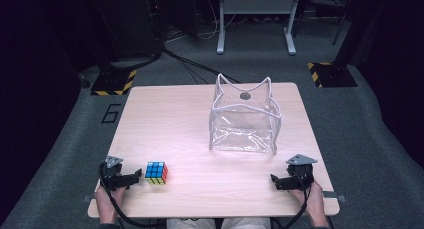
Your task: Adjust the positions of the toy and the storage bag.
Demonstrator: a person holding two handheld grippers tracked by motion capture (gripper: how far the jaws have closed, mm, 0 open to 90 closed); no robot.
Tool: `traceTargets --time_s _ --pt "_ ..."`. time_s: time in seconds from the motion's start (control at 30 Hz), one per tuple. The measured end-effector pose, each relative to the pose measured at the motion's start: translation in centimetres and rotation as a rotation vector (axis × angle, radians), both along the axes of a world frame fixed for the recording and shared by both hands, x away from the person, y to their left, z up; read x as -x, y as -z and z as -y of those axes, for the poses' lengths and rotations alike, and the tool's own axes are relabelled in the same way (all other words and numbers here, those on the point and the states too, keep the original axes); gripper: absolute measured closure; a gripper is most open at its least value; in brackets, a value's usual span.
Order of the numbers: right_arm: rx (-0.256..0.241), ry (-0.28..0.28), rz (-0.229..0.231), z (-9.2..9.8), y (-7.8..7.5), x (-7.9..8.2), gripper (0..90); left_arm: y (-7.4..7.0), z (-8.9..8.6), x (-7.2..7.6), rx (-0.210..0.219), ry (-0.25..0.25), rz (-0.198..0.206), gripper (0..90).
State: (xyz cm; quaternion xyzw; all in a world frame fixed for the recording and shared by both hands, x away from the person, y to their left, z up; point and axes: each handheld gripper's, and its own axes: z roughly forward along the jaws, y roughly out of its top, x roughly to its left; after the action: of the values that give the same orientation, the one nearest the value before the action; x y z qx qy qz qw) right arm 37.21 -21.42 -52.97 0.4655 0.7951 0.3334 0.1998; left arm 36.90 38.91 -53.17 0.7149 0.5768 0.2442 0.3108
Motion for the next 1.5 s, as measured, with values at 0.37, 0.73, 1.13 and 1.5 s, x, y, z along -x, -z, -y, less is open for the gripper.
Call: traceTargets --time_s 0.37,0.73,1.13,1.5 --pt "-0.008 0.04 0.001 -0.15 0.03 -0.07 0.0 0.0 0.02 0.07 0.002 -0.012 -0.002 4.6" --pt "-0.006 0.043 0.0 0.0 0.02 -0.09 0.4 0.0 0.0 0.08 0.001 -0.015 -0.002 4.2" --pt "-0.01 0.053 0.002 -0.02 0.01 -0.07 1.3 -0.02 0.09 0.1 0.006 0.002 -0.004 0.3" --pt "-0.006 0.049 0.005 0.05 0.0 -0.07 1.8 -0.41 0.2 0.4 0.073 -0.001 0.011 0.1"
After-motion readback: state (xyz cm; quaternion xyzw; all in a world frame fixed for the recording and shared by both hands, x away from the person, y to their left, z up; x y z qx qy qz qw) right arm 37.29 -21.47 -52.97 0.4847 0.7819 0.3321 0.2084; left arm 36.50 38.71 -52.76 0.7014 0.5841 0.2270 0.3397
